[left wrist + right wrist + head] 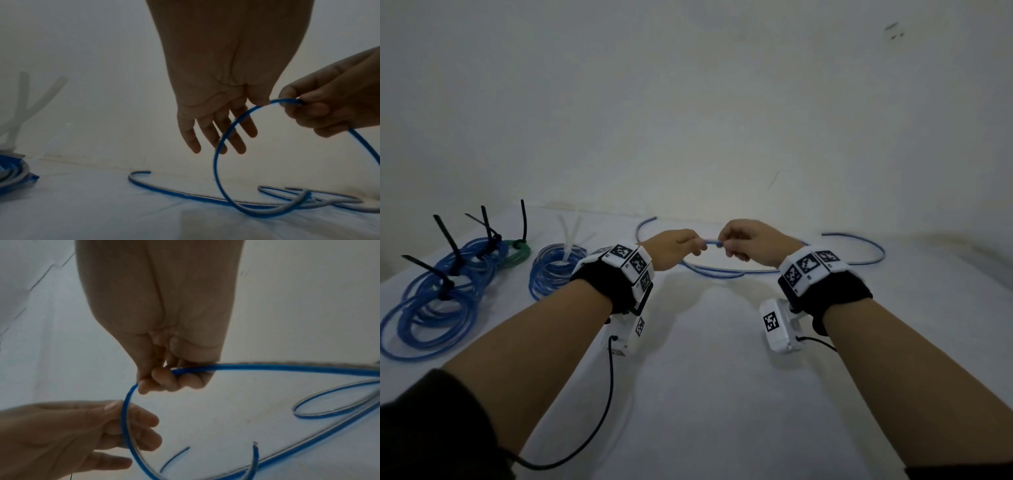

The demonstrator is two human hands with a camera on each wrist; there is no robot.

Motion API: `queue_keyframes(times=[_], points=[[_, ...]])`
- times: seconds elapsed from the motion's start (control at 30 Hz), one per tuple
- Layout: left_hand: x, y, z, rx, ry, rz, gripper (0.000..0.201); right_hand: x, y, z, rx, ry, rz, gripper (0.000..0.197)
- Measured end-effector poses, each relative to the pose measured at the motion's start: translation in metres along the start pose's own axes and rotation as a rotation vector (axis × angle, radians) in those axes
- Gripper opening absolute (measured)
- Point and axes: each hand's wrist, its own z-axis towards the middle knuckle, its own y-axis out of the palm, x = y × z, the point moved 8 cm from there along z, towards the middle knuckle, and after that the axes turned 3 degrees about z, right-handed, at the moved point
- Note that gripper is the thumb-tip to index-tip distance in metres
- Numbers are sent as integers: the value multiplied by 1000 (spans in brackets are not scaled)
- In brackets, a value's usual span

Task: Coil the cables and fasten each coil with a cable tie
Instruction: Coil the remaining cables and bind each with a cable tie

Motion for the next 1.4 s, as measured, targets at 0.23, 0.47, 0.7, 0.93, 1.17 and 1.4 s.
queue_keyframes(times=[0.23,0.47,0.7,0.93,1.17,1.4], points=[[4,8,2,15,11,-144,16,9,-69,-20,495,-131,264,10],[15,-2,-3,168,-44,-712,18,16,-90,-33,735,-91,194,8],[37,-36,-2,329,23,-923,22,30,-99,-36,865,21,94,20],[51,-48,-8,262,174,-922,34,41,-110,-47,987,107,118,17],[51,-51,-8,286,161,-1061,27,41,-102,-43,983,143,188,19],[67,-64,-21,349,317,-890,28,29,-70,-18,665,95,120,23]])
